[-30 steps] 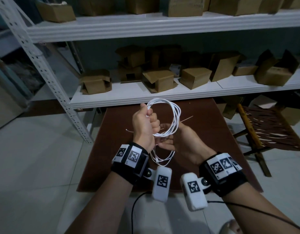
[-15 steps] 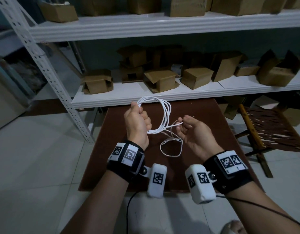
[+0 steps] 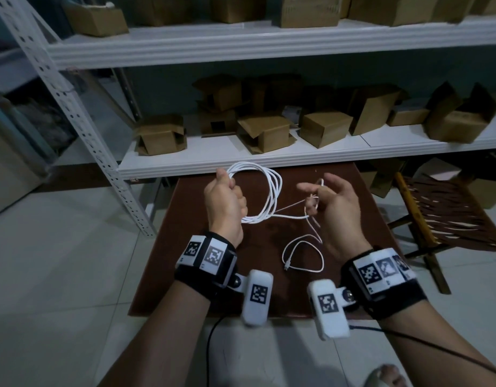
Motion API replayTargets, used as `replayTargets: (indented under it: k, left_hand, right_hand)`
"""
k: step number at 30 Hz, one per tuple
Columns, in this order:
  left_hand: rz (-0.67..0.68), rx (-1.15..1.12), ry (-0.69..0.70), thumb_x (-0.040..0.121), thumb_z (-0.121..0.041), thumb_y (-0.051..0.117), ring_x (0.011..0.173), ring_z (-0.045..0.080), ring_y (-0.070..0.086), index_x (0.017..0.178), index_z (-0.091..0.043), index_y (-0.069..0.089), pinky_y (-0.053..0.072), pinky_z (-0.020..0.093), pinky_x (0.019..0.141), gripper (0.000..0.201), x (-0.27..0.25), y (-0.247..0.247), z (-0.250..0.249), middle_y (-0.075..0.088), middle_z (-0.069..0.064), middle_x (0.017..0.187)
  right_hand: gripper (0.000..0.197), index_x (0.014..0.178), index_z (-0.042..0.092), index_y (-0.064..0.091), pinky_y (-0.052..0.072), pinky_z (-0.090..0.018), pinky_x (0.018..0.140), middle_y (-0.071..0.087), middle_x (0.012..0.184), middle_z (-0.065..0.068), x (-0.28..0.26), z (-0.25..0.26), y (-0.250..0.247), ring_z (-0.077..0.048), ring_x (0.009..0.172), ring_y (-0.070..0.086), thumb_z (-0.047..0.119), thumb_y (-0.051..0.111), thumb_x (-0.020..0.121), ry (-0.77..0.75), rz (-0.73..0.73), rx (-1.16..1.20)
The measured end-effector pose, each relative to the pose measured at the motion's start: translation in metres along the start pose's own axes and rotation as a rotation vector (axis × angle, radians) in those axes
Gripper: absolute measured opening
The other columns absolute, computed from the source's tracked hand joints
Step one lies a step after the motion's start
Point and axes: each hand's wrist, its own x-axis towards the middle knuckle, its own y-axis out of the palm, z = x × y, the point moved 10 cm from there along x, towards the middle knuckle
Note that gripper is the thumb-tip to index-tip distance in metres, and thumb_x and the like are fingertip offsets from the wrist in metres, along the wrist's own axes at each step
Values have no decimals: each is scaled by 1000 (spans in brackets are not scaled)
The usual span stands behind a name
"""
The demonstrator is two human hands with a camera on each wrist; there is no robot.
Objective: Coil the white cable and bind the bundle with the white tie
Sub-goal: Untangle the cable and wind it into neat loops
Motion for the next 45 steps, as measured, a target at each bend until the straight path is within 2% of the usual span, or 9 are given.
replayTargets:
  k: [5,8,13,18,20,24,27,37,45]
  left_hand:
    - [39,149,71,115,-37,35,37,5,21,74,-21,39,16,18,34,44,-4,9,0,27,-5,54]
    - [73,217,109,115,-36,36,38,6,22,73,-21,38,17,19,35,44,-4,12,-1,29,-5,53]
    - [168,305,71,115,-36,37,38,7,20,72,-23,37,15,18,35,45,-8,24,6,27,-6,52]
    - [246,358,50,115,-35,38,37,5,20,73,-22,37,16,17,35,44,-14,36,17,28,-7,51]
    - [272,360,44,115,-35,38,36,5,21,73,-22,37,16,16,35,44,-17,40,19,28,-7,51]
    - [199,199,85,115,-34,36,38,4,19,75,-23,38,15,16,34,42,-15,33,5,27,-7,53]
    - [118,-25,84,115,-38,36,39,4,17,74,-22,38,13,16,35,44,-8,19,-7,24,-8,53]
    - [42,-288,101,115,-40,32,39,5,15,73,-21,38,13,17,36,46,0,8,-8,26,-8,52]
    - [27,-301,54,115,-42,32,39,5,17,73,-20,39,14,19,35,48,-1,11,3,27,-8,51]
  right_hand:
    - [36,140,12,41,51,-27,57,81,104,-8,-11,12,22,-15,58,59,-4,40,109,-154,152,-281]
    - [38,144,16,43,57,-46,83,81,115,-1,-12,11,26,-18,79,67,0,43,109,-193,199,-374]
    - [34,145,15,43,59,-45,90,79,122,3,-15,14,27,-10,119,71,7,45,112,-210,227,-394]
    - [33,142,11,45,47,-69,103,78,125,-3,-11,15,30,-41,122,69,5,45,109,-212,263,-297]
    - [32,140,12,46,50,-63,92,78,124,-2,-10,13,33,-60,116,61,6,47,108,-200,279,-279]
    - [30,136,6,47,58,-29,71,83,98,-3,-3,11,19,-19,79,74,-4,46,107,-154,148,-211]
    - [30,133,6,45,57,-27,69,82,89,-15,4,-1,5,-20,72,69,-6,45,106,-24,70,-39]
    - [34,101,1,63,60,-31,88,73,128,-25,-21,-65,35,-33,103,71,30,45,110,501,248,-12]
    - [66,148,-5,48,40,-40,122,61,146,-21,-31,-60,49,-33,145,52,42,56,103,594,345,442]
